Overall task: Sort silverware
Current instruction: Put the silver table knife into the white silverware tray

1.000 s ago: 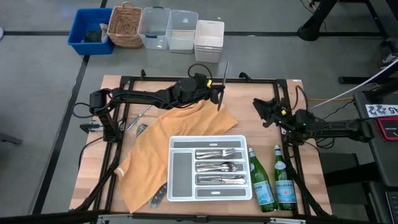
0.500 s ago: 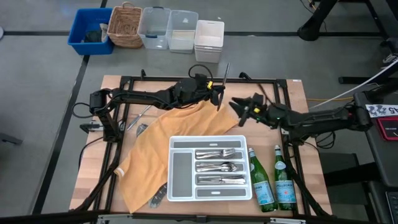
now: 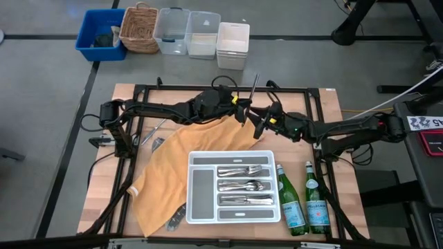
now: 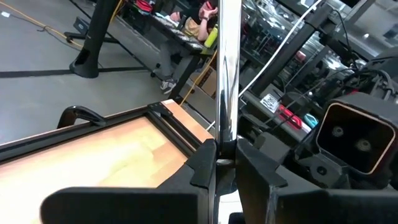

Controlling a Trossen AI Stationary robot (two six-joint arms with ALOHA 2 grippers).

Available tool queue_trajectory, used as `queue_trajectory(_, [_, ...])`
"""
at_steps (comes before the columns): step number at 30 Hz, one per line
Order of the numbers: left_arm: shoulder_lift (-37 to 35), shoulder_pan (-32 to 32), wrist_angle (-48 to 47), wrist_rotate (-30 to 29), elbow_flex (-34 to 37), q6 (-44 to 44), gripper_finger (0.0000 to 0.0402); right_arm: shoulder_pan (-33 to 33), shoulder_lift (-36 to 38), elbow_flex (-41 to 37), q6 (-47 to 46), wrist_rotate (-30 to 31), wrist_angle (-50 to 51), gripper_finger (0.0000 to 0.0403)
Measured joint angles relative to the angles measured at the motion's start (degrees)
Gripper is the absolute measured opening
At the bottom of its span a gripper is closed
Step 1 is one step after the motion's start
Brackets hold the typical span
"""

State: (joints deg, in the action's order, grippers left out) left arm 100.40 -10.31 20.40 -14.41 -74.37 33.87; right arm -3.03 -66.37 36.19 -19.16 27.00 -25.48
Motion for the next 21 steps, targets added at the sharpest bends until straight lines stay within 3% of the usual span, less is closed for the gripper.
queue_trajectory(14, [0.1, 2.4, -0.1, -0.2, 0.0, 0.3, 0.0038, 0.0, -0.8, 0.1, -0.1, -1.6, -0.2, 0.0149])
queue_trajectory(21, [0.1, 2.8, -0.1, -0.1, 0.0, -0.1, 0.0038, 0.0, -0.9, 0.1, -0.1, -5.9, 0.1, 0.0072])
